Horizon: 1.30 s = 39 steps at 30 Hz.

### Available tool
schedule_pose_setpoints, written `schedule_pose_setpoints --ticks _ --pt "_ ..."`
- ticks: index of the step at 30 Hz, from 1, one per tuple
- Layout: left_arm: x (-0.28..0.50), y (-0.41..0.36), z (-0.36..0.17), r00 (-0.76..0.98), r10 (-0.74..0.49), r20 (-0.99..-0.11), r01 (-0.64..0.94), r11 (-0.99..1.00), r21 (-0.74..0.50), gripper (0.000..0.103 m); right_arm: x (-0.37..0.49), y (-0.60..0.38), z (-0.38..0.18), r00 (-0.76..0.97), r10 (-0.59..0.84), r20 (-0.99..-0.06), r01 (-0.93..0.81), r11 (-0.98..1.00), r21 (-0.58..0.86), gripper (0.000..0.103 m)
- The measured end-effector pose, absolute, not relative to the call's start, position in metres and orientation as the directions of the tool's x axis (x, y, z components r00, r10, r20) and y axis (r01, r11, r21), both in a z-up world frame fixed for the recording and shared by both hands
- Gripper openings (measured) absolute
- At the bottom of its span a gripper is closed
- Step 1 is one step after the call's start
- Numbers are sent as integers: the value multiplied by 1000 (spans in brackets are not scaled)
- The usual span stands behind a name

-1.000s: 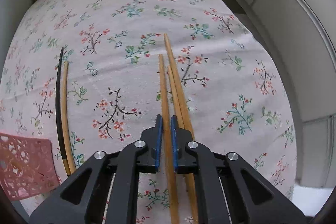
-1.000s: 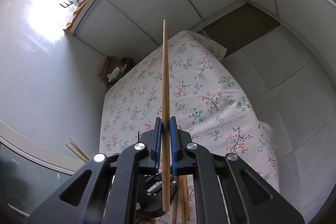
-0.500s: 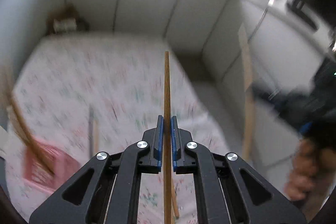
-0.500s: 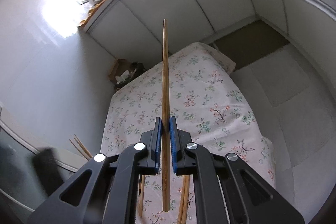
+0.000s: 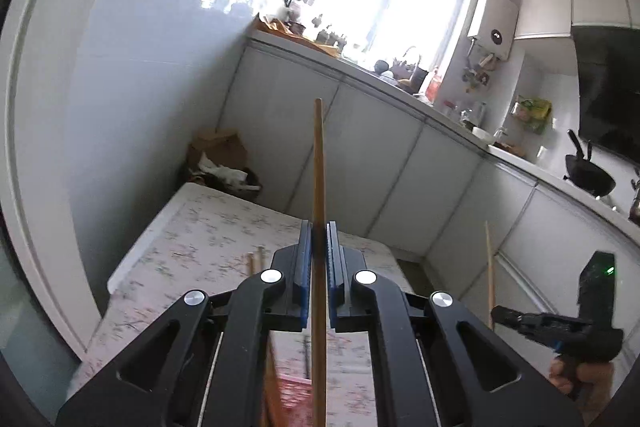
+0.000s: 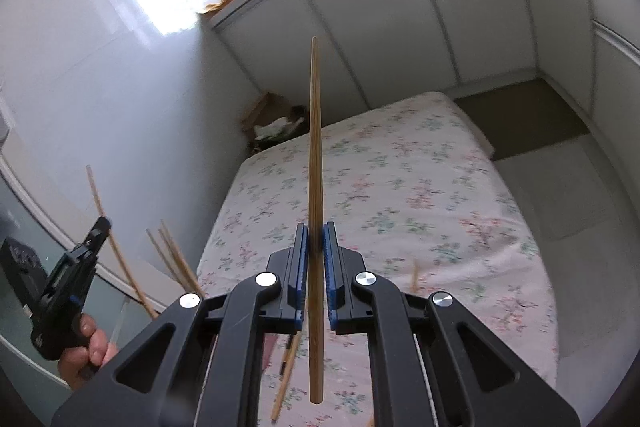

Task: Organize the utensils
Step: 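Insert both held wooden chopsticks upright into the pink basket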

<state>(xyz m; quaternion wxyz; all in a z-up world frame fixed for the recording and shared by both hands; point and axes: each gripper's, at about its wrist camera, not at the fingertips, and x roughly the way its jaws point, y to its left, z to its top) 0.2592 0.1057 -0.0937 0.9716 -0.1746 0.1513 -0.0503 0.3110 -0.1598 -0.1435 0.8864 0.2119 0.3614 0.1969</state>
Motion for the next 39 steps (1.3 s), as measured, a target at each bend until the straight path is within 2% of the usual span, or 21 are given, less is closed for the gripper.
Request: schedule_pose_setpoints --ticks 9,17,19,20,21,22,26,30,36,39 --pt "253 123 -117 966 -115 -230 38 949 -314 6 295 -83 -131 675 571 -467 -361 808 466 8" --pt "263 111 -149 944 -93 -317 22 975 -220 6 294 -47 -137 684 607 -404 -405 777 481 8" --pt "264 109 -151 925 -112 -363 33 976 -217 7 295 -39 -139 685 611 -398 -411 774 481 8" --pt "264 110 -150 914 -122 -388 35 974 -226 9 296 -35 -141 686 610 -397 -414 776 477 8" --pt "264 111 -150 906 -129 -404 32 971 -238 20 296 -31 -142 687 610 -396 -416 776 475 8" --pt "262 114 -148 898 -137 -419 26 965 -260 24 297 -28 -144 686 612 -393 -418 774 476 8" --pt "253 133 -130 893 -132 -430 -27 939 -343 23 299 -12 -153 683 617 -391 -434 773 462 8" --pt "242 147 -113 894 -111 -433 -78 915 -395 36 297 3 -162 696 611 -377 -448 780 436 8" --pt "247 149 -113 845 -79 -530 -130 929 -347 39 293 24 -180 720 579 -383 -459 811 363 8" --pt "248 153 -116 838 -83 -540 -134 927 -350 42 292 30 -190 723 568 -393 -459 820 342 8"
